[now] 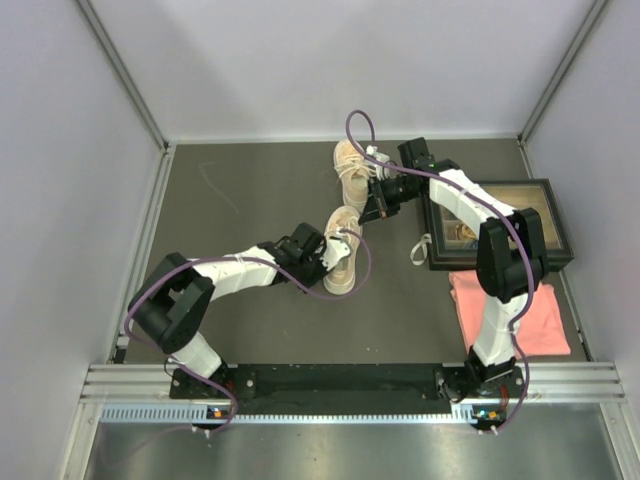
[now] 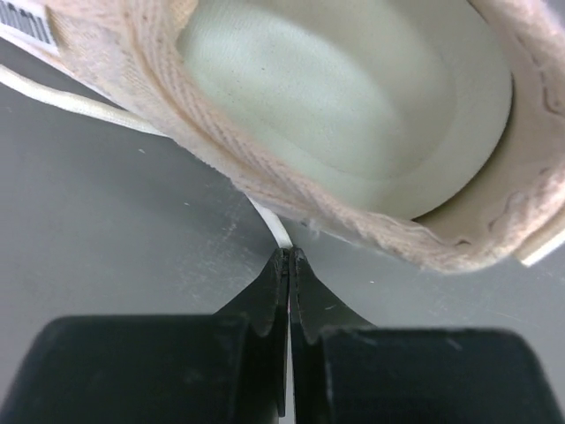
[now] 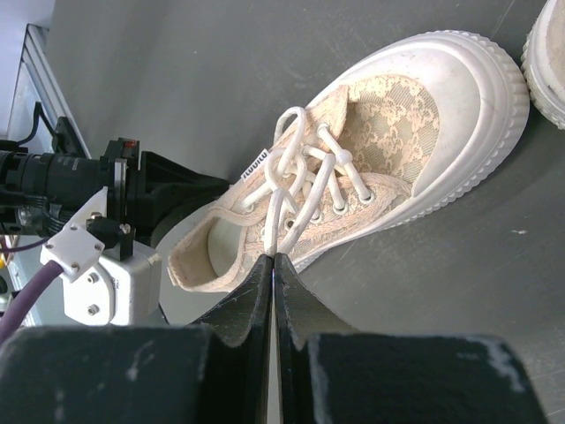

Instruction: Tie the shoes

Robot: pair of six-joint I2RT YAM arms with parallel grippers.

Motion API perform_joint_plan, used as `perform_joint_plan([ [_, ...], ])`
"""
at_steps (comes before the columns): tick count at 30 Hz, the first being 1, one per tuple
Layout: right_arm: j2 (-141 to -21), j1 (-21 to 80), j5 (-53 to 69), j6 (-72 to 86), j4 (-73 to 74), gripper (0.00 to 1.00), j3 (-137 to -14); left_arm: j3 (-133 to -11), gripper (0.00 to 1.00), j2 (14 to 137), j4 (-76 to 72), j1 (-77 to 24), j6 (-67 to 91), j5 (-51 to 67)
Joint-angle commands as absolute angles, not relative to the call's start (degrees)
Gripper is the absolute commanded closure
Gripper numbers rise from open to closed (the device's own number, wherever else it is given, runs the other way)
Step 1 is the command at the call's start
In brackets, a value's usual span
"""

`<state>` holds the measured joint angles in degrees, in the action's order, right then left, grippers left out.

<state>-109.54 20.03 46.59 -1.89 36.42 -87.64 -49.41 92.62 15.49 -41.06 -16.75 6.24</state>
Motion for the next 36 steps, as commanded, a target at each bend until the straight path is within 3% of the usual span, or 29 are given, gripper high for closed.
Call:
perform_joint_plan([
  [1, -107.8, 20.3, 47.3, -2.0, 34.8, 1.00, -88.0, -47.9, 1.00, 95.0, 19.3, -41.0, -17.5, 1.3],
  [11, -107.4, 20.3, 47.2, -2.0, 34.8, 1.00, -87.8, -46.9, 1.00, 79.7, 21.9, -39.6, -18.6, 5.6],
  [15, -107.4, 20.2, 47.4, -2.1, 34.9, 1.00, -87.7, -49.0, 1.00, 71.8, 24.9, -38.4, -20.3, 13.8],
  [18, -107.3, 20.3, 47.5, -2.1, 34.8, 1.00, -87.6, -52.4, 1.00, 68.7, 24.6, -38.5, -21.5, 26.5],
  [25, -107.2, 20.3, 48.3, -1.6, 33.7, 1.00, -87.2, -65.7, 1.00, 76.7, 18.0, -43.6, -16.1, 36.4],
  [30, -107.6, 20.3, 48.2, -1.7, 33.9, 1.00, -88.1, -70.0, 1.00, 82.3, 18.1, -44.5, -14.2, 29.8],
  [33, -107.9, 20.3, 48.2, -2.6, 34.9, 1.00, -88.9, -62.4, 0.77, 78.7, 18.9, -41.7, -9.8, 17.1],
  [34, -107.8, 20.3, 48.1, -2.7, 34.9, 1.00, -89.0, -59.7, 0.64, 77.3, 17.2, -40.3, -6.6, 15.3],
  [36, -107.8, 20.4, 48.3, -3.0, 34.8, 1.00, -88.5, -54.1, 0.56, 75.0, 13.6, -34.8, -3.9, 14.0],
])
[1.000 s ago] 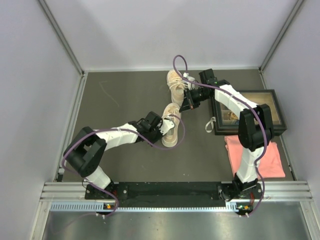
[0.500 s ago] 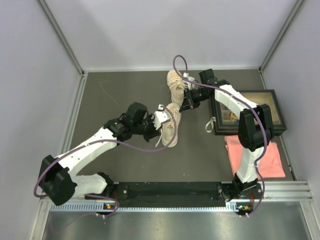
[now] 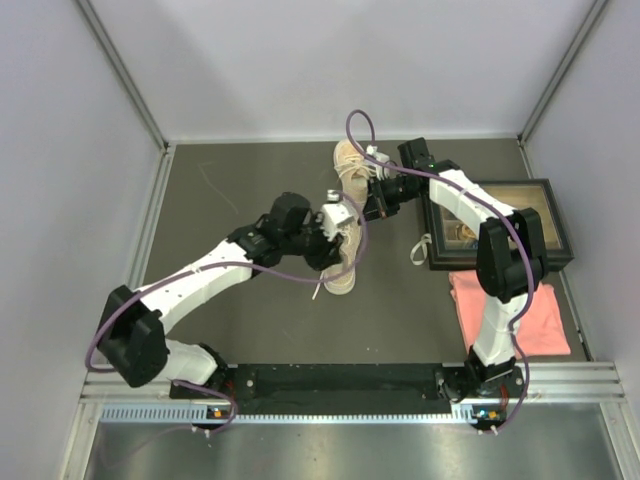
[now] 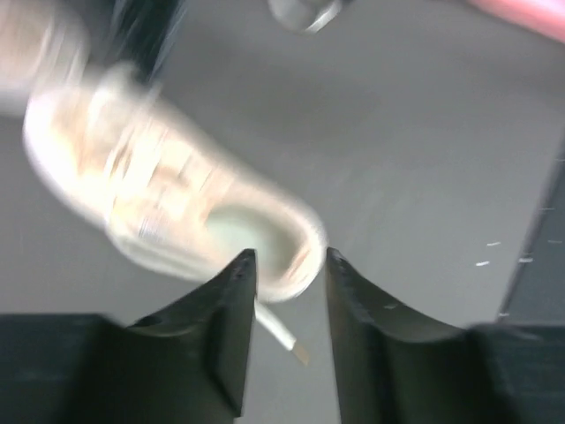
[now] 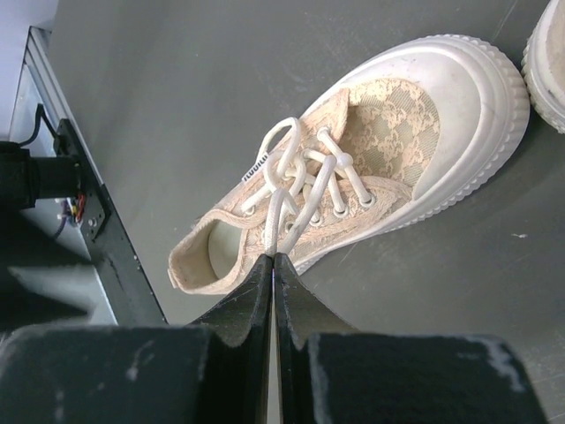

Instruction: Tie the shoes

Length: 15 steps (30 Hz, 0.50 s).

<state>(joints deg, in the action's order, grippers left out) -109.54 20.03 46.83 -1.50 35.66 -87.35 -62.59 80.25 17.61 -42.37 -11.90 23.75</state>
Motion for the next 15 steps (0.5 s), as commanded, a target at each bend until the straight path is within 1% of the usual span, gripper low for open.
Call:
perform_joint_plan([
  [1, -107.6, 20.2, 48.3, -3.0, 34.7, 1.00, -88.2, -53.1, 0.54, 75.1, 12.9, -32.9, -1.9, 15.9],
  [3, -107.1, 20.3, 48.7, -2.7, 34.3, 1.00, -87.2, -51.7, 0.53, 77.5, 11.1, -27.1, -0.3, 21.3],
  [4, -107.1, 20.3, 48.8, -2.7, 33.9, 1.00, -86.8, -51.7, 0.52, 78.8, 10.8, -25.7, -0.3, 29.2],
  [5, -107.0, 20.3, 48.8, -2.8, 33.9, 1.00, -86.7, -52.0, 0.49, 80.3, 11.3, -24.7, -0.4, 31.7],
  [7, -107.1, 20.3, 48.8, -2.9, 34.2, 1.00, -86.7, -53.2, 0.46, 84.1, 12.4, -23.1, -2.7, 36.9],
  [9, -107.1, 20.3, 48.7, -3.0, 34.3, 1.00, -86.7, -53.3, 0.43, 87.5, 10.8, -21.6, -2.5, 39.7],
  [13, -107.0, 20.2, 48.4, -3.3, 34.5, 1.00, -86.7, -55.8, 0.40, 94.3, 8.6, -19.3, -0.2, 46.2],
  [15, -107.1, 20.3, 48.4, -3.3, 34.5, 1.00, -86.8, -57.3, 0.40, 98.0, 7.5, -18.3, 2.8, 47.2],
])
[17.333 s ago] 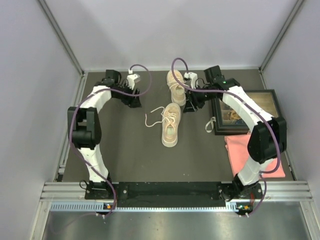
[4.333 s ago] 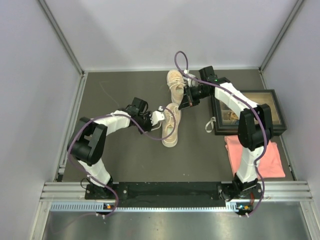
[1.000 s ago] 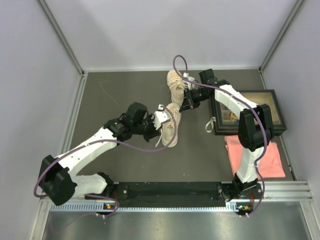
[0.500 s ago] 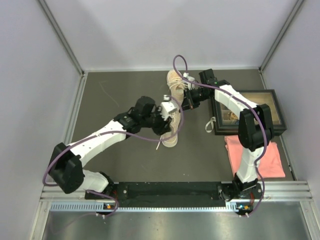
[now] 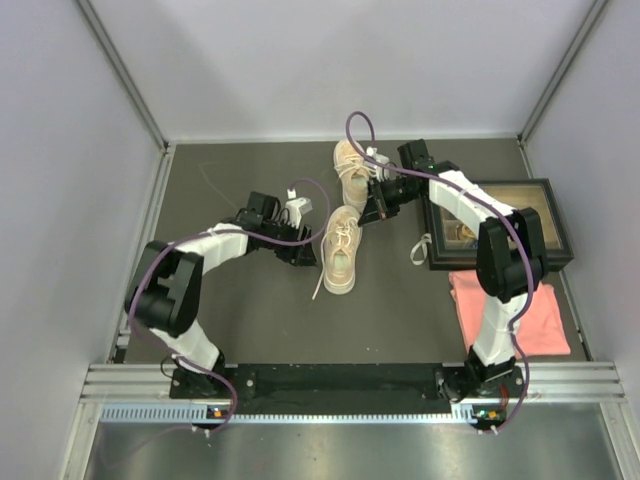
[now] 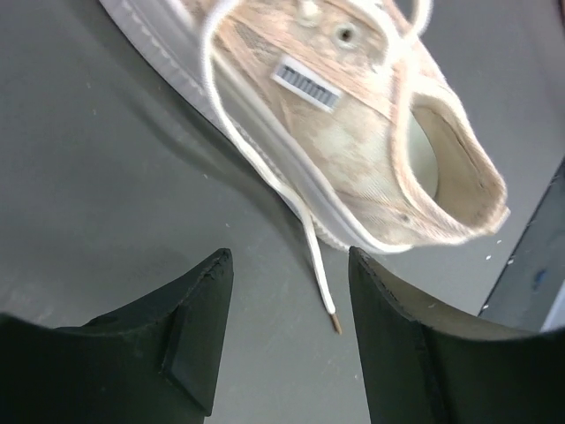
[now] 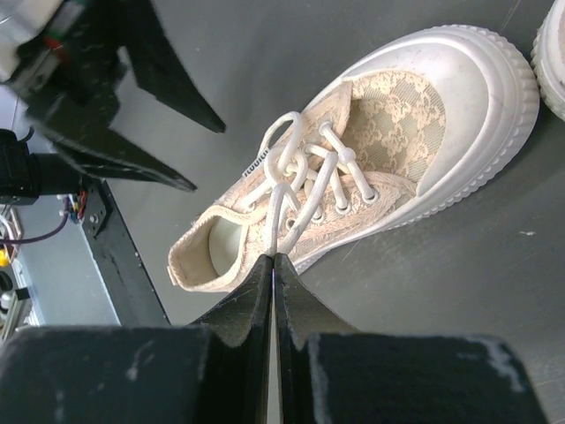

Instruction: Tie the shoes

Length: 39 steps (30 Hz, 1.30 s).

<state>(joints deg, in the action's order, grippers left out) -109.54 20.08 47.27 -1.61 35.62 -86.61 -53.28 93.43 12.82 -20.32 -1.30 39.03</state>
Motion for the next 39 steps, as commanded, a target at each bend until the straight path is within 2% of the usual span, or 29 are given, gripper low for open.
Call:
perform_joint_plan([
  [1, -107.1, 20.3, 48.4, -3.3, 34.5, 1.00, -86.9, -57.3, 0.40, 98.7, 5.7, -17.8, 5.2, 47.4],
  [12, -107.4, 20.3, 47.9, -2.5, 33.7, 1.00, -87.0, -62.7, 0.48, 109.5, -2.6, -16.1, 11.2, 52.4],
  [19, -108.1, 20.1, 47.7, -2.5, 34.1, 1.00, -88.0, -62.0, 0.49, 111.9, -4.7, -16.1, 13.5, 53.0],
  [20, -108.1, 20.1, 47.7, -2.5, 34.2, 1.00, -88.2, -61.8, 0.51, 112.0, -4.9, -16.0, 13.4, 53.3],
  [21, -108.3, 20.1, 47.6, -2.5, 34.3, 1.00, -88.3, -61.7, 0.59, 112.0, -5.0, -16.1, 13.4, 53.6],
  [23, -108.3, 20.0, 47.6, -2.6, 34.3, 1.00, -88.3, -61.7, 0.67, 111.6, -5.3, -16.0, 13.4, 55.0],
  [24, -108.4, 20.0, 47.5, -2.6, 34.3, 1.00, -88.3, -61.6, 0.76, 111.4, -5.4, -15.9, 13.1, 55.5],
  [29, -108.5, 19.3, 46.5, -2.7, 34.8, 1.00, -88.3, -60.7, 0.99, 107.9, -1.6, -15.3, 10.6, 56.8],
  [39, -107.8, 17.7, 46.0, -5.1, 37.9, 1.00, -87.8, -57.5, 1.00, 98.6, 16.0, -9.4, -5.1, 56.7],
])
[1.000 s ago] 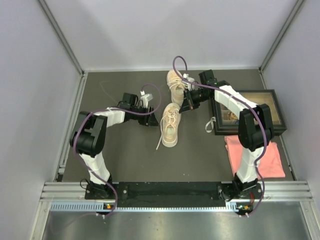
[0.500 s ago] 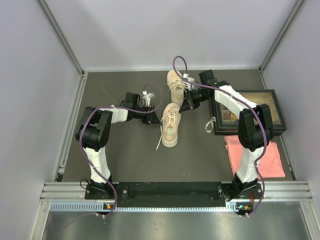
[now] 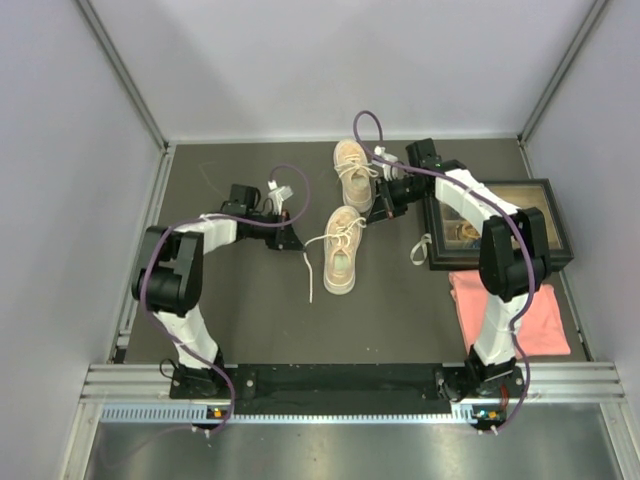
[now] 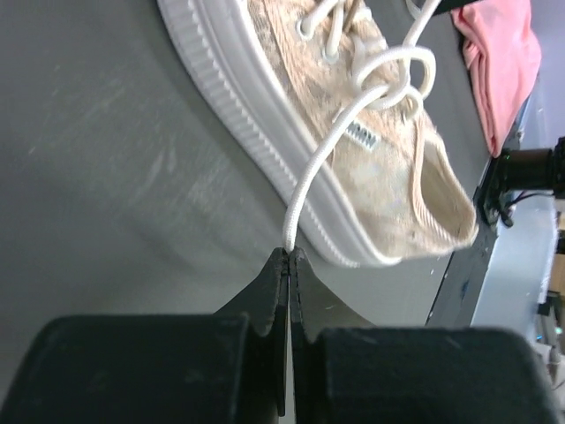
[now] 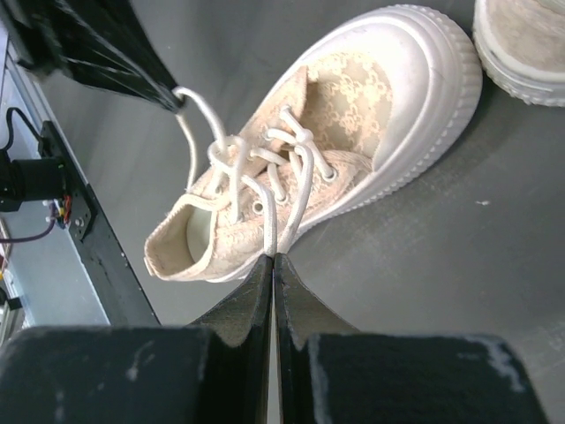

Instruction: Tie the shoes

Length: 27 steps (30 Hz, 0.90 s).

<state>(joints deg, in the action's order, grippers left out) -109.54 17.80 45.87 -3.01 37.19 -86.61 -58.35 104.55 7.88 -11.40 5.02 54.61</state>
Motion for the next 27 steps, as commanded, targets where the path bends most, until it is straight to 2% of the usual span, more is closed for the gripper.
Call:
perform_joint_plan([
  [1, -107.8, 17.7, 46.0, -5.2, 37.8, 1.00, -87.5, -57.5, 1.00, 97.9, 19.7, -9.1, -6.8, 56.9],
  [7, -106.9, 17.1, 43.9, -7.3, 39.2, 1.00, -86.3, -58.4, 1.00, 92.6, 32.4, -9.1, -19.6, 58.9],
  [12, -106.3, 16.6, 44.6, -7.3, 38.4, 1.00, -87.1, -61.3, 1.00, 89.9, 31.2, -13.5, -16.2, 64.2],
  [20, -108.9, 18.4, 47.6, -5.1, 37.6, 1.00, -89.9, -65.7, 1.00, 90.8, 9.5, -31.4, -0.2, 63.9],
  [27, -109.2, 19.5, 49.0, -4.2, 36.6, 1.00, -89.7, -64.7, 0.99, 99.7, -17.7, -34.1, 27.0, 59.5],
])
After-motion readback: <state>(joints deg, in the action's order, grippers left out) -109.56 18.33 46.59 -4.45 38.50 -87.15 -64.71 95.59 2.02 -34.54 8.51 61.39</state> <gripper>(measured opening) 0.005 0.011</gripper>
